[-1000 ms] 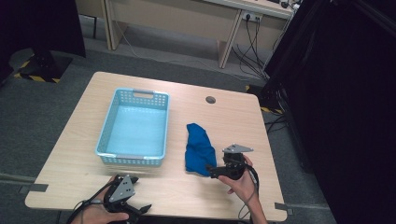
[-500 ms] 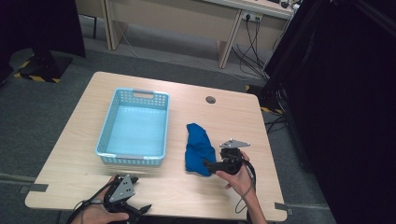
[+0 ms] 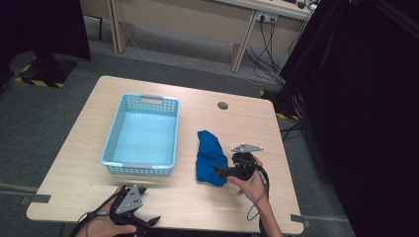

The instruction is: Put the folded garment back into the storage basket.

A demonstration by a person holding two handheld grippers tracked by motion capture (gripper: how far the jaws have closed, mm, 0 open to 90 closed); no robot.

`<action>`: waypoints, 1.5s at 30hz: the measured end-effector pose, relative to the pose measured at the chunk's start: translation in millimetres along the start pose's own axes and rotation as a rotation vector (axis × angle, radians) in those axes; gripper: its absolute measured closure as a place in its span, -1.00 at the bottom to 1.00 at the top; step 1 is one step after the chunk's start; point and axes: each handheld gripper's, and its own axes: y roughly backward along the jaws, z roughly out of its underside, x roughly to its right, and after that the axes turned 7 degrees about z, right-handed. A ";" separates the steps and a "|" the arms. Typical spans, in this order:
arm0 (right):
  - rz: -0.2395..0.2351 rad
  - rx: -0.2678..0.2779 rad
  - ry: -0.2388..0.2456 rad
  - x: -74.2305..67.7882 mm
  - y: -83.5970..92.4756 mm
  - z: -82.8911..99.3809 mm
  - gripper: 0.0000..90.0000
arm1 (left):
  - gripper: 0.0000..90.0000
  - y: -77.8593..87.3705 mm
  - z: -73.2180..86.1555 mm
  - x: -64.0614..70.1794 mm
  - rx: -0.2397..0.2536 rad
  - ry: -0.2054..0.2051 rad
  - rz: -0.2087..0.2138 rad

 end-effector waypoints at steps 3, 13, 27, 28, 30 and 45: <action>0.001 0.002 0.002 1.6 -1.2 -1.5 -0.85 | -1.00 -0.1 0.0 0.2 -0.002 -0.002 -0.001; 0.002 0.002 0.003 1.6 -7.3 -7.6 -0.83 | -1.00 0.0 0.0 0.1 -0.002 -0.002 -0.001; -0.003 -0.008 0.005 -0.4 -18.5 -15.5 -0.82 | -1.00 0.1 0.0 -0.2 0.001 0.001 0.001; -0.004 -0.008 0.006 -0.8 -19.2 -16.0 -0.81 | -1.00 0.0 0.0 0.1 -0.001 -0.001 -0.001; -0.001 -0.009 0.009 -1.1 -20.8 -16.8 -0.81 | -1.00 0.0 0.0 0.0 -0.001 -0.001 0.000; -0.003 -0.013 0.002 -1.8 -29.9 -24.3 -0.78 | -1.00 0.0 0.0 0.1 -0.002 -0.002 -0.001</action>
